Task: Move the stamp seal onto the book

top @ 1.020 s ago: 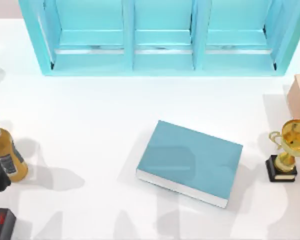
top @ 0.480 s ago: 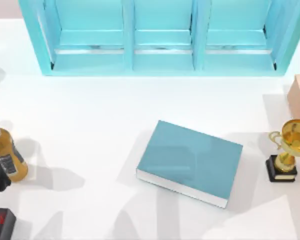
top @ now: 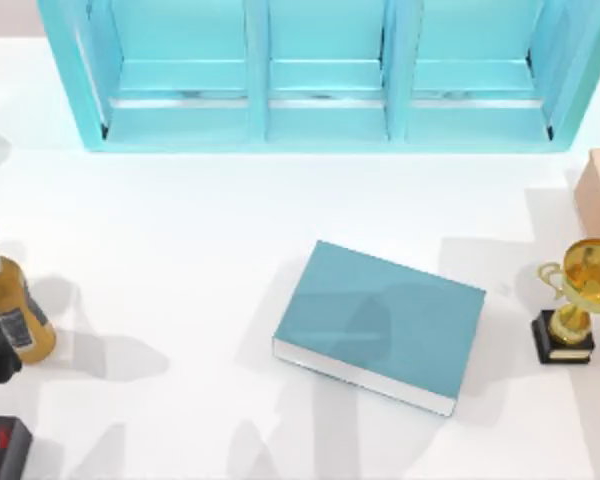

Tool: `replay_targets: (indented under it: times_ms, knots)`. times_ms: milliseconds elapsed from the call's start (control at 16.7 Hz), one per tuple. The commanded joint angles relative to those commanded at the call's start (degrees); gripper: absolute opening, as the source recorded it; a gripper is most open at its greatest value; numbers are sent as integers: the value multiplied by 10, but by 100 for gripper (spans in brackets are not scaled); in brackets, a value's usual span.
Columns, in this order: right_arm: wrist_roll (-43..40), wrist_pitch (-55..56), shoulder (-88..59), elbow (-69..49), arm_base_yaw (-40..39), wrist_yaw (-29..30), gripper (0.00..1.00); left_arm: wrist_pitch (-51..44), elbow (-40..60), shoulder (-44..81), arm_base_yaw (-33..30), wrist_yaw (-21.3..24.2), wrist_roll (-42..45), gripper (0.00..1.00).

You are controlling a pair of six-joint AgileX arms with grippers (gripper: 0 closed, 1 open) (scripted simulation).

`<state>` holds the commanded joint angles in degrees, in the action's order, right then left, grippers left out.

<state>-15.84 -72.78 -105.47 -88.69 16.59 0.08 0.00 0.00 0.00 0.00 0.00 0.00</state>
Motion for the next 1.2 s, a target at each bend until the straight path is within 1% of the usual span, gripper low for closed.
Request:
replay_targets:
  times_ms: [300, 660, 780, 1080, 1200]
  knots:
    - [2, 23, -5, 21, -2, 0, 100, 0, 0, 0, 0, 0, 0, 100]
    - [2, 172, -40, 126, -2, 0, 100, 0, 0, 0, 0, 0, 0, 100]
    - [3, 206, -50, 154, -2, 0, 100, 0, 0, 0, 0, 0, 0, 100]
    - [2, 216, -54, 162, -2, 0, 100, 0, 0, 0, 0, 0, 0, 100]
    - [2, 216, -54, 162, -2, 0, 85, 0, 0, 0, 0, 0, 0, 100]
